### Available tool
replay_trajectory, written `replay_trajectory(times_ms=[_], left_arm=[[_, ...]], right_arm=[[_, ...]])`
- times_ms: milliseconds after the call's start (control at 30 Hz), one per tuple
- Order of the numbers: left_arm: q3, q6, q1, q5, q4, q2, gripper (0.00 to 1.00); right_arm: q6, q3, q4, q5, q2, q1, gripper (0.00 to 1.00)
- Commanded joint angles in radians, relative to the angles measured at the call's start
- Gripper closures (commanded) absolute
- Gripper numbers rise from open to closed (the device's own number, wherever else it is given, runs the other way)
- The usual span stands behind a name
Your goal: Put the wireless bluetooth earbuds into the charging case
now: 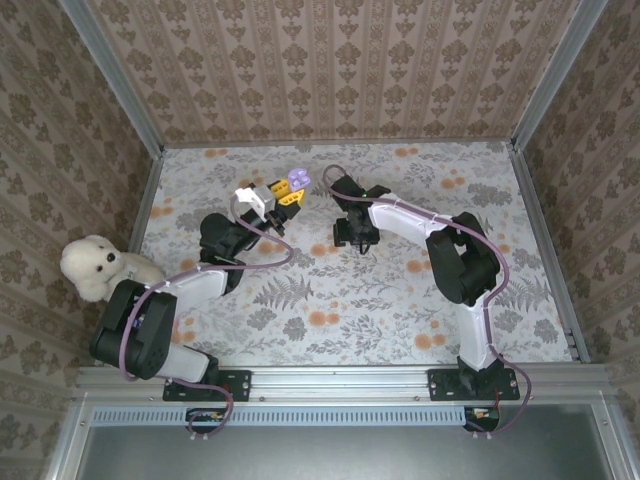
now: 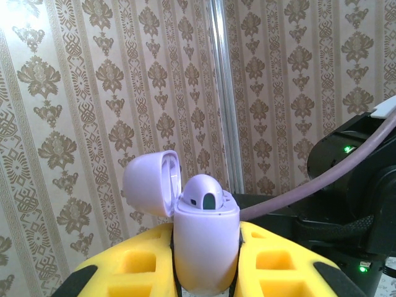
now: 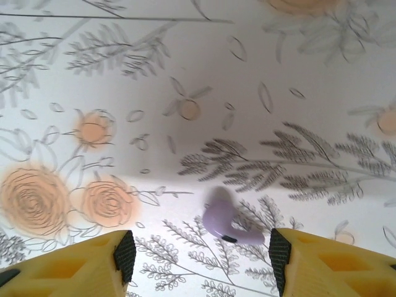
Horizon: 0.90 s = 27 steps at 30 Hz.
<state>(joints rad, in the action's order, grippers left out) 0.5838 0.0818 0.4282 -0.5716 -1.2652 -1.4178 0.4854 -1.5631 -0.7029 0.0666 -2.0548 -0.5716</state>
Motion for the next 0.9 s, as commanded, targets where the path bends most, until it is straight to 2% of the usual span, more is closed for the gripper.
replay_trajectory(times_ms=[0,167,567,867], left_arm=[[0.005,0.007,-0.008,-0.008,-0.033,0.018,1.00],[0.008,0.012,-0.006,-0.011,-0.033,0.018,1.00],[0.006,0.018,-0.003,-0.005,-0.033,0.019,1.00],[0.008,0.019,-0.002,-0.007,-0.033,0.017,1.00]], right_arm=[[-0.164,-0.025,0.009,-0.051,0.029,0.017,0.37],[-0.203,-0.006,0.034,-0.108,0.017,0.041,0.37],[-0.180,0.048,0.061,-0.167,-0.012,0.039,0.40],[-0.178,0.035,0.002,-0.087,-0.036,0.023,0.45]])
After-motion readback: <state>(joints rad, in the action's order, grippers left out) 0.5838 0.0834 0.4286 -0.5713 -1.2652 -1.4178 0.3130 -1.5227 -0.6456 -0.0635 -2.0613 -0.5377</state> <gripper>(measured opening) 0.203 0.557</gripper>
